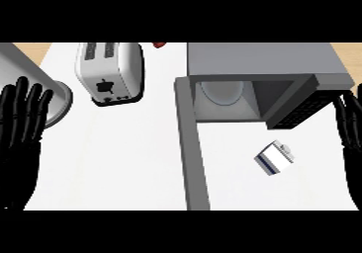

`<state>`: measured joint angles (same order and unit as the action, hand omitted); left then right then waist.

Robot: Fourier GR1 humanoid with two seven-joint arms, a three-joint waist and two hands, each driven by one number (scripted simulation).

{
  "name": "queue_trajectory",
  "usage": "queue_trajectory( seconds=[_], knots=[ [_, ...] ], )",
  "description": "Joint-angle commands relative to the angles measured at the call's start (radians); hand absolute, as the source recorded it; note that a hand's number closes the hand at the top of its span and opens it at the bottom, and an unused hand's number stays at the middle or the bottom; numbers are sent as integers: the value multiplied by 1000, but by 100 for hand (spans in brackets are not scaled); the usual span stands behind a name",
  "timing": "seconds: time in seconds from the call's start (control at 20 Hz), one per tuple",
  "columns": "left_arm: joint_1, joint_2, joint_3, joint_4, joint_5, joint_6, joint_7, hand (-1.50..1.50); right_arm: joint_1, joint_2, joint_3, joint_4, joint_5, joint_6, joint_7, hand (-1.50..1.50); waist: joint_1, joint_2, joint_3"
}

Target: Pick up the milk, place it into the microwave and close the microwave

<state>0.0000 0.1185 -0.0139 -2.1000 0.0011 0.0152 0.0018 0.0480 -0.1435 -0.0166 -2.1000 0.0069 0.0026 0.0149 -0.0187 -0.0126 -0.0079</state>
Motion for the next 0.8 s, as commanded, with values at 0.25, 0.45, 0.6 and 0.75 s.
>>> queue_trajectory(
  seconds=[0.25, 0.45, 0.6, 0.75],
  knots=[
    [-81, 53, 147, 96, 74, -19, 19, -150, 101, -49, 24, -14, -138, 209, -132, -150, 11, 12, 8],
    [55, -6, 120, 57, 137, -17, 81, -150, 169, 26, 151, -3, -302, 291, -96, -150, 19, 10, 8],
    [103, -12, 135, 3, 155, -29, 76, -150, 194, 36, 170, -50, -300, 279, -54, -150, 18, 11, 8],
    [269, -37, 111, -112, 183, -78, 53, -150, 279, 15, 160, -77, -311, 323, -95, -150, 22, 9, 8]
  ],
)
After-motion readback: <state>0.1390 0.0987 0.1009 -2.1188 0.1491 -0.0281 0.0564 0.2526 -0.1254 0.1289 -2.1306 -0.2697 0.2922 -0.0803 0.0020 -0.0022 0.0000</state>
